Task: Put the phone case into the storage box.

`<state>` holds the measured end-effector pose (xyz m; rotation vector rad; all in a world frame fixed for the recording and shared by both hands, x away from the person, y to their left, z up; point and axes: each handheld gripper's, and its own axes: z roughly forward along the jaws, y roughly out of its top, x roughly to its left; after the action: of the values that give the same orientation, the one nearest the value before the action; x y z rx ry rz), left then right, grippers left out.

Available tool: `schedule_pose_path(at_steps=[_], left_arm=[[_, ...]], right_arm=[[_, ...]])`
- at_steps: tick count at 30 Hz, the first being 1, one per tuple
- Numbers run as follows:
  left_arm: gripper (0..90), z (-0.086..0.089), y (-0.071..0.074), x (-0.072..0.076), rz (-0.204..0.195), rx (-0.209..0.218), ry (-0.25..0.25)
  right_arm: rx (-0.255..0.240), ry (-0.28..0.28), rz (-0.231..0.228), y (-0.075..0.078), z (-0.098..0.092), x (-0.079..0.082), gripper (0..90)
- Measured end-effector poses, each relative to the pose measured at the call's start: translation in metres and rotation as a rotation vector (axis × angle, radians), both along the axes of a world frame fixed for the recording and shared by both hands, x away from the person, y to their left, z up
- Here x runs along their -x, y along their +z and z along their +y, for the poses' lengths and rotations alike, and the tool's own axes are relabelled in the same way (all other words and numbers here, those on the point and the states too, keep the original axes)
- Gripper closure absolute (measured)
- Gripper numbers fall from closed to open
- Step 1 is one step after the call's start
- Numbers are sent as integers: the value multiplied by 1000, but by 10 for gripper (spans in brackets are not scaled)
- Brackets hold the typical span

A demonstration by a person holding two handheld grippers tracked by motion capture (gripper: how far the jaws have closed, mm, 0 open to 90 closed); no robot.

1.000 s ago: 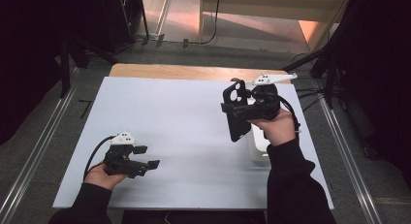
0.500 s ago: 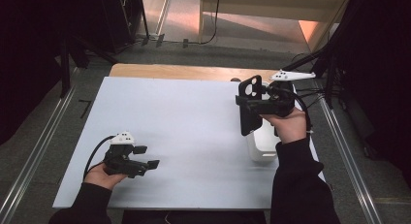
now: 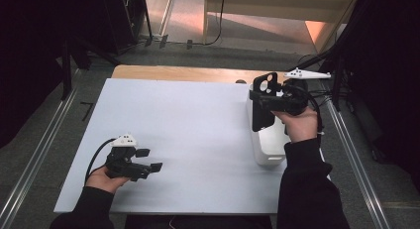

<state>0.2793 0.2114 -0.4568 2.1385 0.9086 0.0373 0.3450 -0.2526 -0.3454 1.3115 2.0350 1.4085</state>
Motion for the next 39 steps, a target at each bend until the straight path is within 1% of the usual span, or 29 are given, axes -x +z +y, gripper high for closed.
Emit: schedule_pose_path(at_steps=[1, 3, 6, 9, 12, 14, 16, 19, 23, 26, 29, 32, 37, 39], left_arm=[[226, 0, 0, 0, 0, 0, 0], [226, 0, 0, -1, -4, -7, 4], [225, 0, -1, -1, 0, -2, 6], [226, -1, -2, -1, 6, -2, 7], [226, -1, -2, -1, 3, 0, 5], [226, -1, -2, -1, 2, -2, 4], [226, 0, -1, -1, 2, -1, 2], [226, 0, -2, -1, 11, -1, 1], [226, 0, -2, -1, 12, -3, -3], [226, 0, -2, -1, 11, 0, -1], [226, 1, -1, -1, 10, 1, -4], [226, 1, -1, -2, 11, 0, -5], [226, 1, -1, -1, 5, -4, 2], [226, 1, -1, -1, 3, -4, 5]], right_arm=[[-7, -11, 5, 0, -1, -1, 130], [-13, -33, 2, -1, -5, -4, 130], [-20, -68, 4, -2, -9, -8, 130], [-24, -100, -13, -3, -14, -11, 130], [-25, -129, -15, -5, -17, -16, 130], [-22, -137, -9, -6, -17, -20, 130], [-7, -144, -7, -7, -17, -24, 130], [3, -160, -1, -8, -17, -29, 130], [-7, -178, 3, -10, -18, -35, 130], [5, -186, 7, -9, -16, -41, 130], [24, -193, 2, -8, -15, -46, 130], [23, -206, 4, -7, -14, -51, 130], [26, -211, 8, -7, -14, -63, 130], [16, -212, 14, -7, -14, -67, 130]])
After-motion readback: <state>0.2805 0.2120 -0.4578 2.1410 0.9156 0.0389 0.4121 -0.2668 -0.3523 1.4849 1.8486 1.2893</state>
